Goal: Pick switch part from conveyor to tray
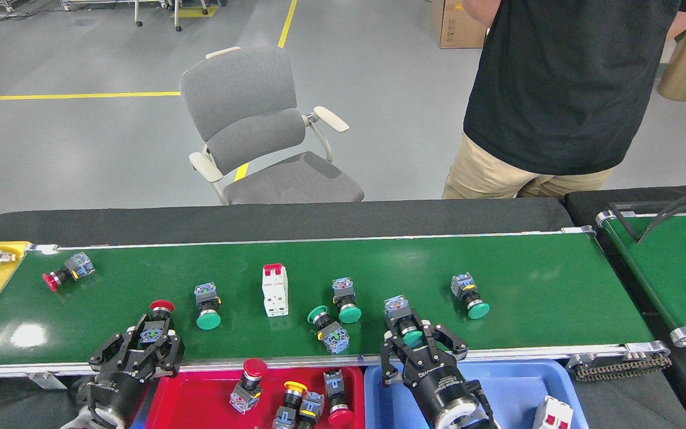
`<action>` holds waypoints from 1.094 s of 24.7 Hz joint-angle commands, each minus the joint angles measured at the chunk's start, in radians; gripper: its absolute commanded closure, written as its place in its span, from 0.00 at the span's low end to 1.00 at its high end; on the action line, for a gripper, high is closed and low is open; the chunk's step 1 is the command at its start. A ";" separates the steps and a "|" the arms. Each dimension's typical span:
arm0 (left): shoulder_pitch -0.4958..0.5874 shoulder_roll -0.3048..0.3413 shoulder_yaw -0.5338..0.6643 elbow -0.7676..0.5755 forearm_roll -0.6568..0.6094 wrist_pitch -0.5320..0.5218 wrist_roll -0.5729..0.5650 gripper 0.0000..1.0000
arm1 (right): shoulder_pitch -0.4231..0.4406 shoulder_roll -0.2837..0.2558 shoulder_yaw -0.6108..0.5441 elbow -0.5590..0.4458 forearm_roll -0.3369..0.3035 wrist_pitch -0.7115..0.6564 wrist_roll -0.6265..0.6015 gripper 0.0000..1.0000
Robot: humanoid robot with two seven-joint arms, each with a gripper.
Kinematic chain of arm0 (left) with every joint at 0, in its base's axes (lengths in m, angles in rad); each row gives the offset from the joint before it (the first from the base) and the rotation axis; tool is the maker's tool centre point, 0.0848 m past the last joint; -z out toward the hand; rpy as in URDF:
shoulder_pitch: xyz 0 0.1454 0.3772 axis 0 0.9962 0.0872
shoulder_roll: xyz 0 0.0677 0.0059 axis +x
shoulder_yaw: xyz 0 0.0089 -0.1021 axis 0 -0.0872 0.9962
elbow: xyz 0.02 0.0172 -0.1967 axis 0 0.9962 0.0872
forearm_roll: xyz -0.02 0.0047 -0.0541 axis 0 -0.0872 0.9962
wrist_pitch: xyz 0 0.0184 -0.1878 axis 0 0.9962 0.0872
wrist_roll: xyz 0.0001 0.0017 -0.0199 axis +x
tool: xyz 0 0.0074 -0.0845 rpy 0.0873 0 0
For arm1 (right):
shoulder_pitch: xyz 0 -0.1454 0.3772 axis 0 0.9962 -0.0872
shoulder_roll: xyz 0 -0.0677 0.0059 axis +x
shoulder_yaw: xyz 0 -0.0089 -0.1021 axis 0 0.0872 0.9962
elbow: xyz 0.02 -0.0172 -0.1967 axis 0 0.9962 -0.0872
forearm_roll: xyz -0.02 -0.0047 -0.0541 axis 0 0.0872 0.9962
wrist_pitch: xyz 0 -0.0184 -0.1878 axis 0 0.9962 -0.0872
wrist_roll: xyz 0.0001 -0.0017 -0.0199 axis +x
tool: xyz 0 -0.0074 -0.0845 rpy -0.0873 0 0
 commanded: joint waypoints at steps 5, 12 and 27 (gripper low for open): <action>0.133 0.006 -0.007 -0.185 0.003 -0.390 0.000 0.50 | -0.001 0.008 0.037 -0.011 -0.005 -0.388 -0.004 0.00; 0.149 -0.008 -0.022 -0.189 0.001 -0.312 0.001 0.01 | 0.004 0.035 0.021 -0.022 -0.035 -0.378 -0.004 0.00; 0.152 -0.020 0.052 -0.186 -0.004 0.268 -0.006 0.01 | 0.306 0.087 -0.534 -0.157 -0.089 0.178 -0.185 0.01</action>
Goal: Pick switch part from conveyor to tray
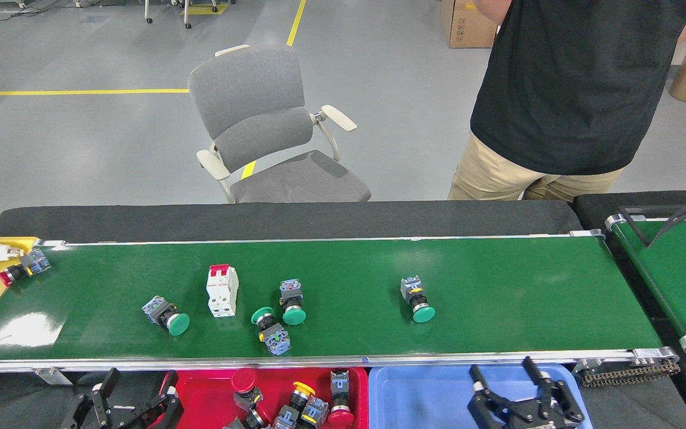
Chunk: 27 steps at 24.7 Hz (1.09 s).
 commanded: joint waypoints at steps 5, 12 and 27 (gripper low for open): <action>-0.137 0.012 0.000 0.079 -0.002 0.019 -0.006 0.01 | -0.063 -0.008 0.115 0.002 0.066 0.063 0.004 0.00; -0.249 0.014 0.000 0.217 -0.002 0.040 -0.036 0.01 | -0.379 -0.001 0.393 0.245 0.118 0.069 0.156 0.00; -0.553 0.026 -0.037 0.627 -0.005 0.115 -0.033 0.02 | -0.649 0.064 0.581 0.608 0.083 0.119 0.225 0.75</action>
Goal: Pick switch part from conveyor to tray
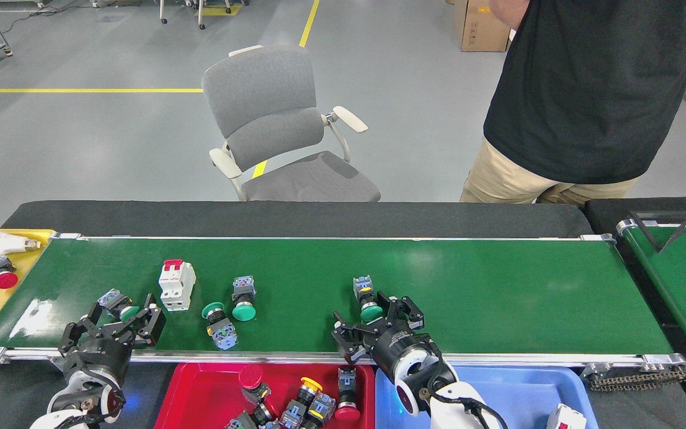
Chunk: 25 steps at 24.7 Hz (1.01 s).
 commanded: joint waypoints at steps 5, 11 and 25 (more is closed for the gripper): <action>-0.025 0.016 -0.009 0.028 0.001 0.036 0.016 0.45 | -0.023 0.007 0.015 -0.013 -0.001 -0.003 -0.006 0.90; 0.019 0.016 -0.008 -0.035 0.019 -0.008 0.023 0.78 | 0.120 -0.031 0.072 -0.251 0.001 -0.161 -0.015 0.84; 0.435 0.003 -0.006 -0.537 0.018 -0.689 0.022 0.46 | 0.332 -0.078 -0.168 -0.574 -0.013 -0.354 -0.015 0.00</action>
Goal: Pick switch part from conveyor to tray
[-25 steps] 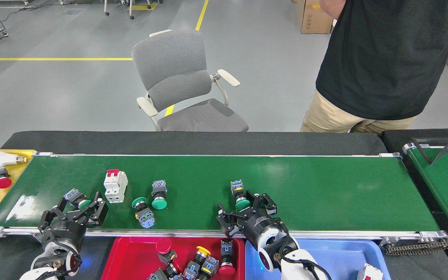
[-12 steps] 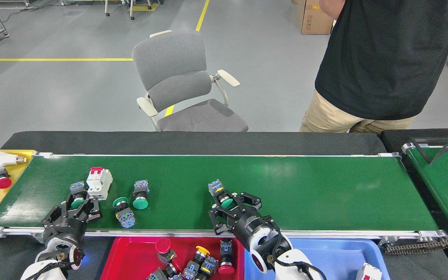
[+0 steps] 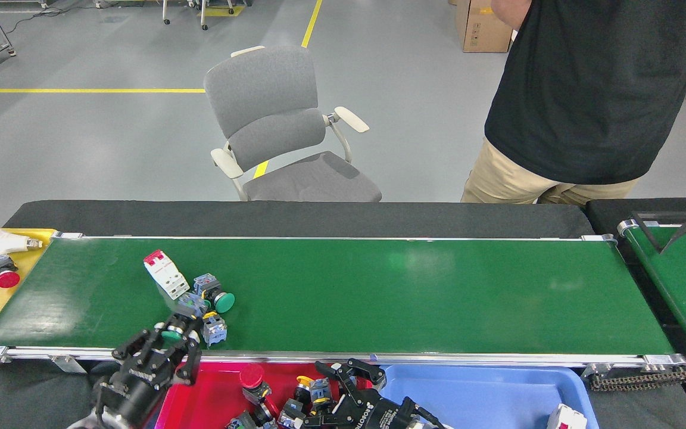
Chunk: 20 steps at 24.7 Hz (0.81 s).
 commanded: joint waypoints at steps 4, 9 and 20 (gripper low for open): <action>0.059 -0.025 0.000 -0.068 -0.003 -0.113 0.002 0.02 | 0.056 0.033 -0.369 -0.052 -0.040 0.157 -0.045 0.00; 0.080 -0.043 0.010 -0.070 -0.003 -0.087 0.002 0.01 | 0.168 0.027 -0.571 -0.052 -0.042 0.180 -0.194 0.00; 0.068 -0.032 0.066 -0.083 -0.003 0.508 0.002 0.01 | 0.208 0.029 -0.590 -0.055 -0.040 0.184 -0.186 0.00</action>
